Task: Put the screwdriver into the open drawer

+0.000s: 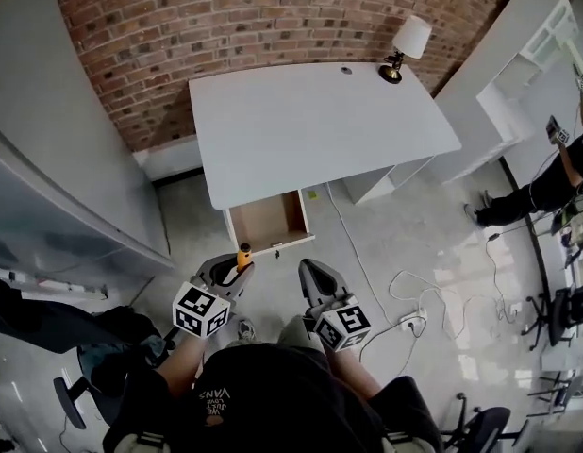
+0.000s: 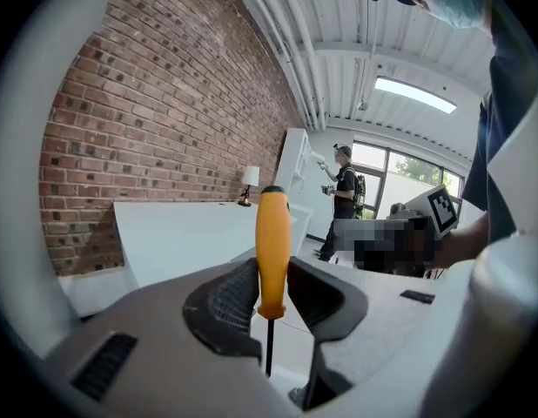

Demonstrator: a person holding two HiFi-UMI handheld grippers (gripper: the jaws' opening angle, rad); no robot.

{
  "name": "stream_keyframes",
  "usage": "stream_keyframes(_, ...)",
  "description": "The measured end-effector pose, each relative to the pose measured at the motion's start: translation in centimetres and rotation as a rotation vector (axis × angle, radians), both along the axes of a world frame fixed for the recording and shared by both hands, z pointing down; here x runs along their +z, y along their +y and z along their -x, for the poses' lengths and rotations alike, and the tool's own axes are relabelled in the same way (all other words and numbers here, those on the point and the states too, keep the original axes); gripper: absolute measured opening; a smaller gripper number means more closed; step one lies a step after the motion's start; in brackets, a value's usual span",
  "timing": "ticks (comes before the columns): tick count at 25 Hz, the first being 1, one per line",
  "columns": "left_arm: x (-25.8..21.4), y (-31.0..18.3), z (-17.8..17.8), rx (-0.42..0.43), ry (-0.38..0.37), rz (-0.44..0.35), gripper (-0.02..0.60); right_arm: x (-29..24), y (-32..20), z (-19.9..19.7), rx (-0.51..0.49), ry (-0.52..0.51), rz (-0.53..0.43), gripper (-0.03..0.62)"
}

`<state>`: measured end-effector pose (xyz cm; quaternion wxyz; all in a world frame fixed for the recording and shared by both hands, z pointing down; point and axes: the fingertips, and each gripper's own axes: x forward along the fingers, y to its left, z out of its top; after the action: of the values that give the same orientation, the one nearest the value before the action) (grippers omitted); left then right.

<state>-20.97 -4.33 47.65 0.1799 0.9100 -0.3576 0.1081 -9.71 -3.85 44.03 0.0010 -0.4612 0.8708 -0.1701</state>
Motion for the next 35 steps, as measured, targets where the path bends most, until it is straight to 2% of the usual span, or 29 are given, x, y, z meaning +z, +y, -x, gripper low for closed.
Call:
stream_keyframes(7,3.5,-3.4,-2.7,0.071,-0.037,0.023,0.106,1.9,-1.4,-2.3,0.06,-0.012,0.018,-0.005)
stream_keyframes(20,10.3,-11.2,-10.6,0.085,-0.104,0.05,0.107,6.0,-6.6,-8.2,-0.003,-0.019,0.066,-0.005)
stream_keyframes(28,16.9,-15.1,-14.1,0.113,-0.184,0.088,0.106,9.8,-9.9,-10.5,-0.023,-0.043,0.094,-0.005)
stream_keyframes(35,22.9,-17.9,-15.3,0.096,-0.278,0.145,0.106,13.4,-11.4,-12.4,-0.016,-0.069,0.136,-0.005)
